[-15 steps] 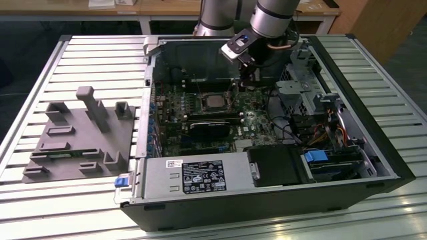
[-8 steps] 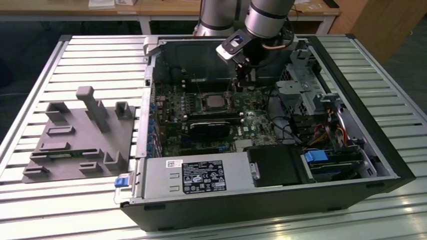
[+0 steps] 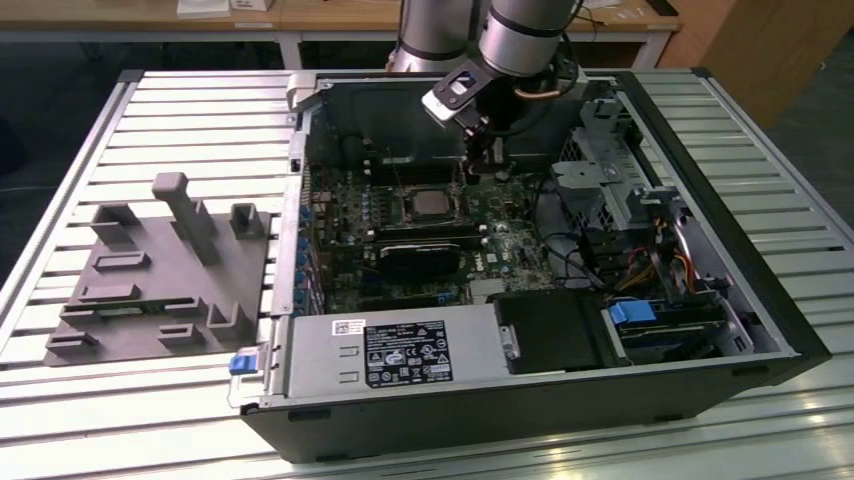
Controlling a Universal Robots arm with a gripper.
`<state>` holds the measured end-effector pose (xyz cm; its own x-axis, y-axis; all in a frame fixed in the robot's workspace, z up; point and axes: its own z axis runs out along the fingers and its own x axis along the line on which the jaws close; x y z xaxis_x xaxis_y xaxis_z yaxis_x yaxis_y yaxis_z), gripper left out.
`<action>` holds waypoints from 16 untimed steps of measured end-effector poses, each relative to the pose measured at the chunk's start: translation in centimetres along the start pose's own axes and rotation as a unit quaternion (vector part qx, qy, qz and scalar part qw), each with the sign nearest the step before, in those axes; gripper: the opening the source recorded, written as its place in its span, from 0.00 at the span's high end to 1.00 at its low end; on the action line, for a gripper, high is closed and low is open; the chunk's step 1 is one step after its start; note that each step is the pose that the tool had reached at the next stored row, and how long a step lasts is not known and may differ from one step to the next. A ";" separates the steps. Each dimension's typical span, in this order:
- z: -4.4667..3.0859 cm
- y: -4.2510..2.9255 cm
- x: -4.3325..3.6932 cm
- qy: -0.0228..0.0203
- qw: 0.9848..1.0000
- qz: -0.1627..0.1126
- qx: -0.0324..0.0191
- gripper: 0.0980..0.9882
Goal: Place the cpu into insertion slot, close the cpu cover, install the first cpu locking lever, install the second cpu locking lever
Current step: 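Close the cpu cover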
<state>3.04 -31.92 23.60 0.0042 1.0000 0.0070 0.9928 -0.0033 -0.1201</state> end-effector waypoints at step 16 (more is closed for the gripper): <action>0.44 -2.08 -0.01 0.000 0.999 0.000 -0.048 1.00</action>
<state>0.92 -31.91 23.42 0.0037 1.0000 0.0075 0.9997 -0.0035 -0.0238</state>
